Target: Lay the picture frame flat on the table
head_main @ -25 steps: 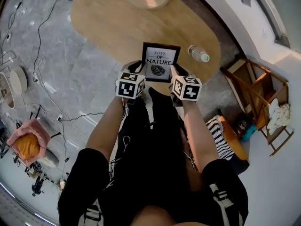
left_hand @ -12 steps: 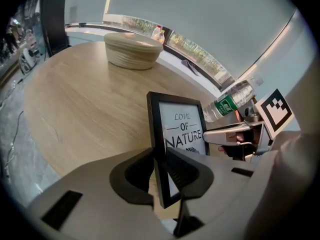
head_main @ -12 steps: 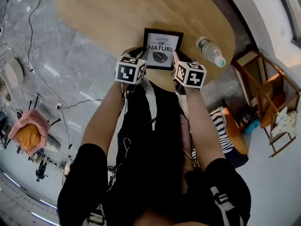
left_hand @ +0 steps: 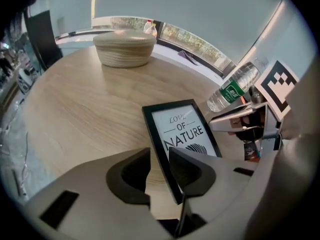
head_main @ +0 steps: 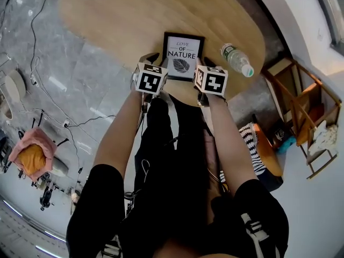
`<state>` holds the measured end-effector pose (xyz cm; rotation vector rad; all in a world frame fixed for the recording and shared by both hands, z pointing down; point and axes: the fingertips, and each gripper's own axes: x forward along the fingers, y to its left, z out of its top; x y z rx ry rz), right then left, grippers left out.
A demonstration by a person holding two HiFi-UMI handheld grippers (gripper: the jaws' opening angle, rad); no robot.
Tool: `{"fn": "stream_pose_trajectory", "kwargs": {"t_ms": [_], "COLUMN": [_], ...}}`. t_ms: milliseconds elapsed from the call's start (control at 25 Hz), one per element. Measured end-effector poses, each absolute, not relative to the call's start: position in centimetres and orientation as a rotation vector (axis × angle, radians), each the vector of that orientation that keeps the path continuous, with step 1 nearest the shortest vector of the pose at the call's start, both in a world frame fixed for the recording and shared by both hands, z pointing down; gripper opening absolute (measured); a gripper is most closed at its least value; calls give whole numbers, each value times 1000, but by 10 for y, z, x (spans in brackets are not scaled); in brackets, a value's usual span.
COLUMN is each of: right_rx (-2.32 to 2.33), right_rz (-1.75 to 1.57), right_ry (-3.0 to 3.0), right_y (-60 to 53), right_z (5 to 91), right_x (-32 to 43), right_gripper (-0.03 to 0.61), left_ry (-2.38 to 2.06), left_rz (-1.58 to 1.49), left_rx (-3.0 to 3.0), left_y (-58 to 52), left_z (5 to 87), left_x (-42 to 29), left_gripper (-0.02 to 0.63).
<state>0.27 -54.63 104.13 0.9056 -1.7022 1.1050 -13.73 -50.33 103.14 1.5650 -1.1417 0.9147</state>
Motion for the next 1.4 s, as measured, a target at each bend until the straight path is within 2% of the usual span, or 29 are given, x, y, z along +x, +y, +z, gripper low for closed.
{"fn": "stream_pose_trajectory", "kwargs": {"t_ms": [200,400,560,600,680,840,1080,1240,1400], "right_rx": [947,1012,1091,1109,1141,1208,1361,1453,1552], "right_rz": [1004,904,900,903,873,640,271,64,35], "right_ry": [-1769,-1928,-2086,-2127,-2213,-2418,-2626,-2690,-2740], "right_y": [-551,-542,-514,-504,-487,-470,-428,-424,-421], "right_z": [973,862,745,714,653,528,350,278,243], "right_x": [-3,-26,-42,-45,-49,-65,-73,-67,-50], "right_gripper": [110,107,67,57,42,12,12,12,14], "left_ry": [-1237,-1387,-1525,-1559,-1628,-1789,-2007,-2156,-2259], "left_rz": [911,750,695,695,677,576,411,308,239], "left_rx": [1602,1629,1697,1719,1775,1855,1952,1995,2015], "left_y": [-499,-490,-464,-454,-433,-404,-355,-345,-335], "left_z": [966,852,742,714,655,542,381,305,262], "left_x": [-155,-172,-184,-186,-190,-210,-240,-255,-263], "left_gripper": [117,101,88,56,34,28,28,28,28]}}
